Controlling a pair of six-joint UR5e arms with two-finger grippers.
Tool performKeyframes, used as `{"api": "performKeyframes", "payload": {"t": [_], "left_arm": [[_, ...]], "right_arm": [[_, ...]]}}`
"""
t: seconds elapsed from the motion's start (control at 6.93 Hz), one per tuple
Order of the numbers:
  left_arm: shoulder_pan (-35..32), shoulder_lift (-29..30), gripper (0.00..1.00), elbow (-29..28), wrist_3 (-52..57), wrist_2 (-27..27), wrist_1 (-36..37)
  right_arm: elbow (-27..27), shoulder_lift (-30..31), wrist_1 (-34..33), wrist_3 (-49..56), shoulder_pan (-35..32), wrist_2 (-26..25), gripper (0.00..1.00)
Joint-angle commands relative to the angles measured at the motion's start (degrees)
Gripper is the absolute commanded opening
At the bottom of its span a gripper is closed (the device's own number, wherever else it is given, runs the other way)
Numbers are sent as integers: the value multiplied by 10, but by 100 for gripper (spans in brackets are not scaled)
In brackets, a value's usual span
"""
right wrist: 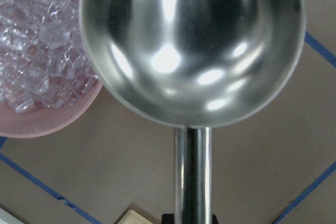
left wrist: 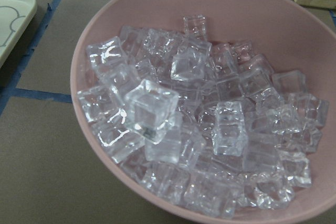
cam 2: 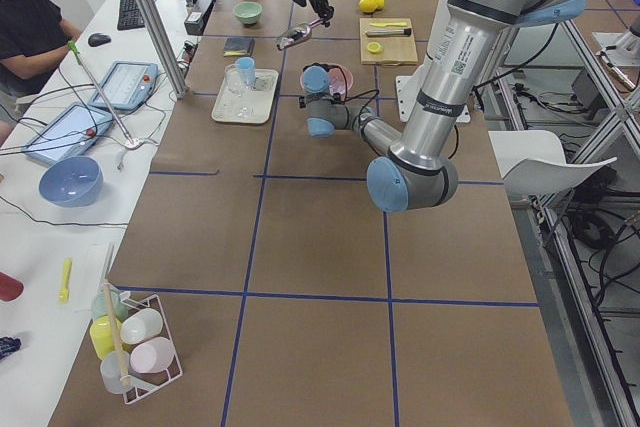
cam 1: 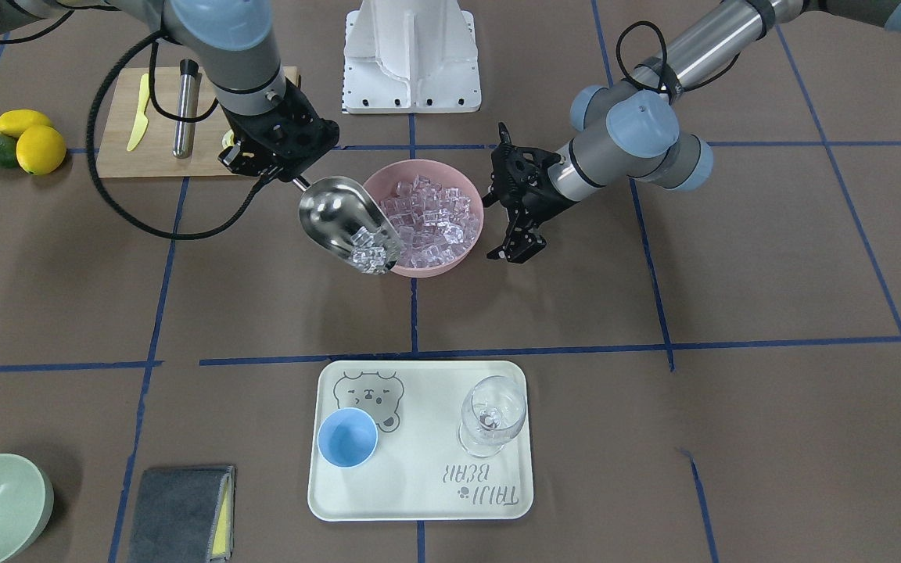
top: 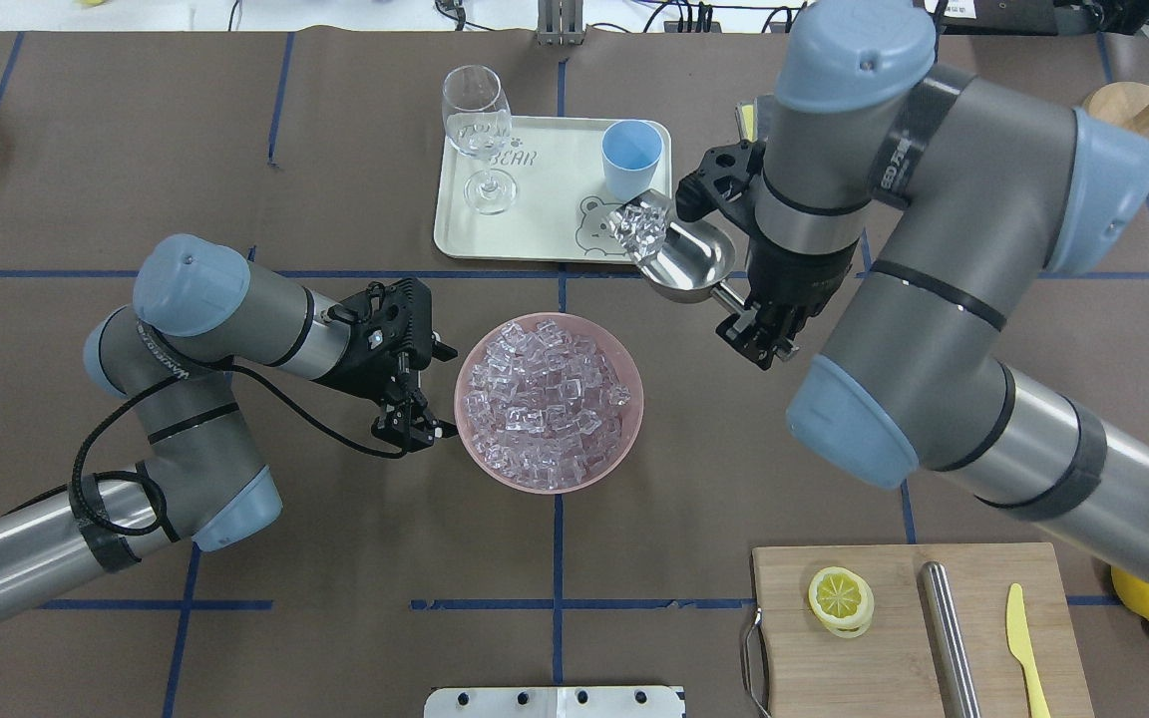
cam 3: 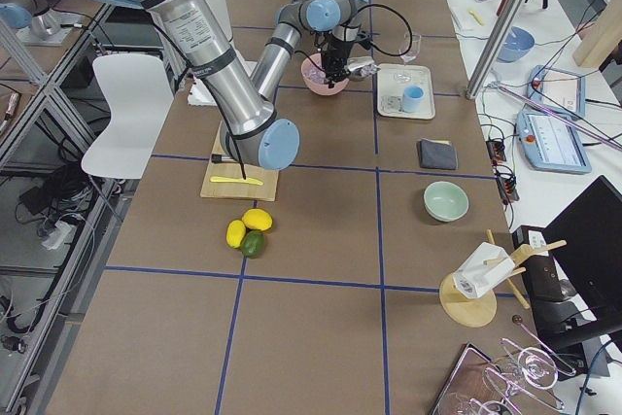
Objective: Put ice in cup with scoop
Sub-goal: 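Carry the ice-filled scoop to the blue cup with the right gripper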
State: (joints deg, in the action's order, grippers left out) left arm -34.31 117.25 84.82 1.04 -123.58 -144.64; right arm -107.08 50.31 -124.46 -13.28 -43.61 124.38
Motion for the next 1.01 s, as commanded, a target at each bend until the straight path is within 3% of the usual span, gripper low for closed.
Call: {"api": "performKeyframes", "payload": {"t": [0.0, 0.29, 0.72, 0.87], "left_arm": [[-1, -1, 100, 0, -1, 1, 0], [-1, 0, 100, 0, -6, 1, 0], [-1, -2, 100, 0, -7, 1, 0], [-1, -4, 100, 0, -7, 1, 0]], "right_arm": [[123, -67, -4, 33, -47, 9, 0], [215, -116, -5, 72, -60, -1, 0], [235, -121, -25, 121, -60, -21, 0], [272, -153, -47, 134, -58, -39, 0]]}}
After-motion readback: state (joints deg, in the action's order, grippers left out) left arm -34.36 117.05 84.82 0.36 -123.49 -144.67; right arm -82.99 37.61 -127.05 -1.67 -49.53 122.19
